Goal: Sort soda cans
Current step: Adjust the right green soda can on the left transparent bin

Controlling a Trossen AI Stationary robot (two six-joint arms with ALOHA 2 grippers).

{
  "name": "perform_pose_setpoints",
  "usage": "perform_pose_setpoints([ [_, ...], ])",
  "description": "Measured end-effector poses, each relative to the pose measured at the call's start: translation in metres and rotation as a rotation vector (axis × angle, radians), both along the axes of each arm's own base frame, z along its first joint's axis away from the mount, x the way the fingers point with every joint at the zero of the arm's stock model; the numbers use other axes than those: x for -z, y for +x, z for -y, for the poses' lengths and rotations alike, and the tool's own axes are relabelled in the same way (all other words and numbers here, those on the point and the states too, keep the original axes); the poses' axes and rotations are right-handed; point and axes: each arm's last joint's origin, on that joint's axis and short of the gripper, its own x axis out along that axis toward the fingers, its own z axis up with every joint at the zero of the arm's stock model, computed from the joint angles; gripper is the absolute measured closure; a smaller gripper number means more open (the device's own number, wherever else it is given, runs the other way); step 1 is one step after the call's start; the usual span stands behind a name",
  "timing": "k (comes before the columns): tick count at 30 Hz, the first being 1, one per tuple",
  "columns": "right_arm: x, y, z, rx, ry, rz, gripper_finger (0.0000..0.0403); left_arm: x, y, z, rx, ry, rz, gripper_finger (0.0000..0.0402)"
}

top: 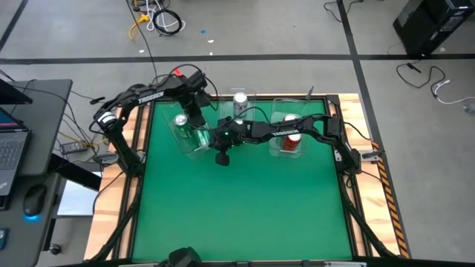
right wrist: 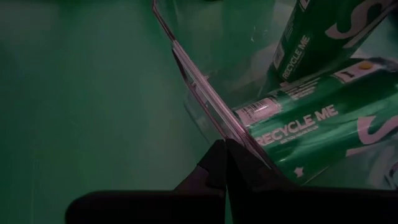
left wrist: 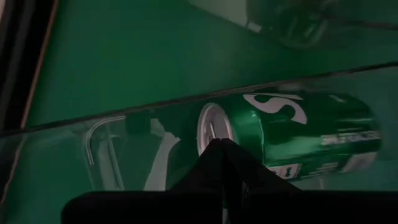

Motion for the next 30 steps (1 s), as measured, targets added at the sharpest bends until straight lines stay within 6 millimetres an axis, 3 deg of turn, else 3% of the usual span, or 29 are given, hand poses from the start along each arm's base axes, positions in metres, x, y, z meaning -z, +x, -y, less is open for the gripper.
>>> perform_pose_setpoints([
  [9, 0.000, 0.000, 0.000, -0.005, -0.006, 0.001, 0.0403, -0.023, 0.007, 0.021, 0.024, 0.019, 0.038, 0.0402],
  [16, 0.000, 0.000, 0.000, -0.016, -0.012, 0.002, 0.0403, -0.037, 0.019, 0.050, 0.079, 0.011, 0.086, 0.0402],
  [30, 0.000, 0.000, 0.001, -0.009, -0.031, 0.004, 0.0403, -0.049, 0.027, 0.100, 0.119, 0.031, 0.033, 0.0402],
])
